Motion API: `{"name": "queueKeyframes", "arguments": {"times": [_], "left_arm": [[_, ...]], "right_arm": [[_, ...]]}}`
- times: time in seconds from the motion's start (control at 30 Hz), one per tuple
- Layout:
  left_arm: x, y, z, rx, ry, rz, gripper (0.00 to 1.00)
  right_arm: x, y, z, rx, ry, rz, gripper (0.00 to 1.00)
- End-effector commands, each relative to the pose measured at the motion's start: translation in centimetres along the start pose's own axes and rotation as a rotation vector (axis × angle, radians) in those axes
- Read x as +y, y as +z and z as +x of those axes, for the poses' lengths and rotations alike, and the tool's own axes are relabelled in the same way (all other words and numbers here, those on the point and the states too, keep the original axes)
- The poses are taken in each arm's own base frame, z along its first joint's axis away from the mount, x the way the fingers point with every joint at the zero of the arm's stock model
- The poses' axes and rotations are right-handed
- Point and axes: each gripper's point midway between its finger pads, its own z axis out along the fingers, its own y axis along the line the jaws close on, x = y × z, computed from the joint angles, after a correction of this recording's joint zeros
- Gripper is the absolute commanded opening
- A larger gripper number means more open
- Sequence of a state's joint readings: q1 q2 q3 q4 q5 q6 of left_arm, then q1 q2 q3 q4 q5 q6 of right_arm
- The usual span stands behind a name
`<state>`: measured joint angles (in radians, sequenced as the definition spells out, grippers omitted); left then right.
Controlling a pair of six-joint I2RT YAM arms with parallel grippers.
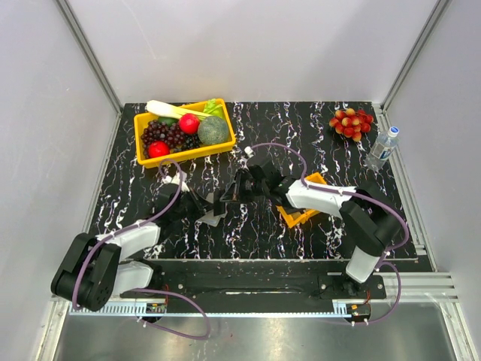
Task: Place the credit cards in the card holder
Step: Open the card holder at the center of the board.
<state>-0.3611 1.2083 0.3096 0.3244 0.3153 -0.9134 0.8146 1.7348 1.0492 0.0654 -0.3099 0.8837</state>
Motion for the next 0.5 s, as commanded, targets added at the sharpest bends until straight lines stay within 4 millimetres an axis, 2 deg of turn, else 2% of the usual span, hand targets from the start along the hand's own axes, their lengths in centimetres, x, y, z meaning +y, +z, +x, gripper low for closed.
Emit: {"name": "queueKeyframes", "arguments": {"times": [0.0, 0.07, 0.13, 0.17, 0.23, 0.3, 0.33, 0.37, 0.47], "left_arm": [[-0.6, -0.7, -0.4, -0.004, 0.023, 0.036, 0.0], [-0.5, -0.9, -0.5, -0.003, 0.027, 0.029, 0.0], [-0.4, -1.0, -0.7, -0.004, 0.032, 0.014, 0.0], [-0.5, -1.3, -1.0, -0.014, 0.044, 0.01, 0.13], [-0.1, -1.9, -1.4, -0.035, 0.05, -0.029, 0.56], [-0.1, -2.7, -2.1, -0.073, 0.065, -0.057, 0.7], [0.0, -3.0, -2.6, -0.094, 0.078, -0.077, 0.81], [0.4, -3.3, -2.9, -0.106, 0.087, -0.11, 0.86], [1.5, -3.4, -3.2, -0.098, 0.107, -0.179, 0.91]], "right_arm": [[5.5, -0.4, -1.4, -0.038, -0.014, -0.188, 0.0], [5.7, -0.3, -1.4, -0.032, -0.002, -0.2, 0.0], [5.0, -0.4, -1.9, -0.064, -0.003, -0.15, 0.0], [4.6, -0.7, -2.1, -0.086, -0.01, -0.129, 0.0], [3.2, -1.0, -2.4, -0.118, -0.011, -0.058, 0.0], [2.1, -1.0, -2.2, -0.115, -0.009, -0.012, 0.0], [1.6, -0.9, -1.9, -0.11, 0.004, -0.002, 0.0], [1.2, -0.7, -1.7, -0.106, 0.016, 0.007, 0.0], [0.0, 0.2, -1.1, -0.096, 0.031, 0.02, 0.0]]}}
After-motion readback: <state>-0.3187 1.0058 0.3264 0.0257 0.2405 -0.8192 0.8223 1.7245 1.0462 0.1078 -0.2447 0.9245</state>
